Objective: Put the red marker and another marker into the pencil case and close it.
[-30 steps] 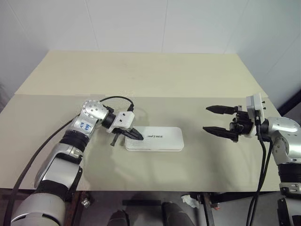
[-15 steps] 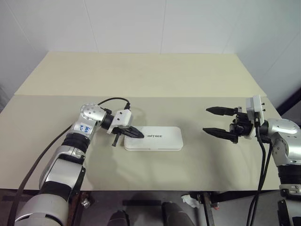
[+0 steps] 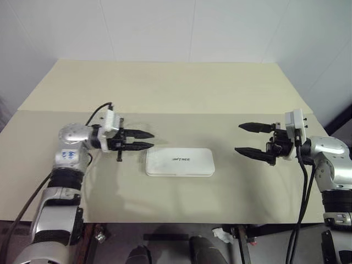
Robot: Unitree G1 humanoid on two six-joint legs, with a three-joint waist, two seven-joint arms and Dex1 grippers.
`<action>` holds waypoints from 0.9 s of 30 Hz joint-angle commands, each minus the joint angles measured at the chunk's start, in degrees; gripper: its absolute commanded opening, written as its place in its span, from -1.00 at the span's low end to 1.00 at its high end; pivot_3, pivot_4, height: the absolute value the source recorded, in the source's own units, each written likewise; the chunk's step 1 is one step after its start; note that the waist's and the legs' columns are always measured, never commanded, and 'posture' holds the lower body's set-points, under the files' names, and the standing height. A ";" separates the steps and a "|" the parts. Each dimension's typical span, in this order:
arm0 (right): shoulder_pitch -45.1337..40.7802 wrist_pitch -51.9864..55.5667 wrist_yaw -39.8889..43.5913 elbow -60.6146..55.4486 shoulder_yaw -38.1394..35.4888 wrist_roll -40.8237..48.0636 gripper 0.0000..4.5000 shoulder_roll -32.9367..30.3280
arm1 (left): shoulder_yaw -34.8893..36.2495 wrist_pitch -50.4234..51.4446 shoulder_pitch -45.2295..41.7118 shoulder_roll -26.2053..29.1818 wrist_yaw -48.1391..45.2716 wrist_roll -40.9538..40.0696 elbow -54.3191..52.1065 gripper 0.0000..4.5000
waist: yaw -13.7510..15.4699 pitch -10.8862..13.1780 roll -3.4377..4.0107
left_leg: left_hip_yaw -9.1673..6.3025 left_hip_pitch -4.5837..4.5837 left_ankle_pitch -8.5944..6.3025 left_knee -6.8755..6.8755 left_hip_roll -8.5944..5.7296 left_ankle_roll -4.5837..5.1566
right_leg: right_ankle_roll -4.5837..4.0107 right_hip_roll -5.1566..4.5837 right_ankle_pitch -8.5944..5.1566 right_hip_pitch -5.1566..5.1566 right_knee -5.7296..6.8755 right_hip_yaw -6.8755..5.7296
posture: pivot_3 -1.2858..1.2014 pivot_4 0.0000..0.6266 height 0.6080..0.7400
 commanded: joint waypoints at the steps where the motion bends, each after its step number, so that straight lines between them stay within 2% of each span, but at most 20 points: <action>1: -0.80 -0.33 0.13 -0.81 -0.43 0.40 1.00 0.10 | 2.54 2.23 1.99 2.34 -1.59 -2.96 -4.47 0.11 | 0.05 0.00 0.00 | -0.01 0.00 0.00 -0.02 0.00 0.00 | -0.01 0.00 -0.01 -0.01 0.01 -0.01 | 0.03 -0.52 1.00; 7: -1.52 -0.77 0.34 0.41 -0.24 -0.05 1.00 0.45 | 5.38 5.69 5.29 6.44 -1.81 -5.37 -6.98 0.98 | 0.08 0.01 0.01 | -0.01 0.00 0.00 0.00 0.00 0.00 | -0.02 0.00 -0.01 0.00 -0.01 -0.02 | 0.03 -0.52 1.00; 13: -2.28 -1.22 0.59 1.85 -0.39 -0.53 1.00 0.48 | 8.09 8.39 9.27 9.14 -1.57 -7.81 -9.69 0.98 | -0.05 0.02 0.03 | 0.00 0.01 0.00 -0.05 0.01 0.00 | -0.06 0.00 -0.04 -0.02 -0.01 -0.03 | 0.03 -0.52 1.00; 15: -2.08 -1.12 0.59 1.74 -0.70 -0.56 1.00 0.11 | 9.47 5.59 9.30 8.71 -0.50 -7.60 -8.76 0.98 | 0.02 0.02 0.03 | 0.00 0.01 0.00 -0.04 0.01 0.00 | -0.06 -0.01 -0.04 -0.02 -0.02 -0.04 | 0.03 -0.52 1.00; 23: 1.59 1.69 -2.38 -5.08 -2.37 1.34 1.00 0.21 | 9.78 4.29 9.66 10.23 -2.49 -6.79 -5.25 0.98 | 0.12 0.02 0.04 | 0.00 0.01 -0.01 -0.07 0.01 -0.01 | -0.07 0.00 -0.05 -0.03 -0.03 -0.04 | 0.03 -0.52 1.00; 27: 3.23 2.59 -5.36 -9.26 -3.09 3.16 1.00 1.76 | 9.81 6.19 9.26 10.29 -0.98 -7.77 -7.84 0.98 | 0.00 0.03 0.04 | 0.01 0.00 -0.01 -0.06 0.01 -0.02 | -0.07 0.00 -0.05 -0.03 -0.05 -0.04 | 0.03 -0.52 1.00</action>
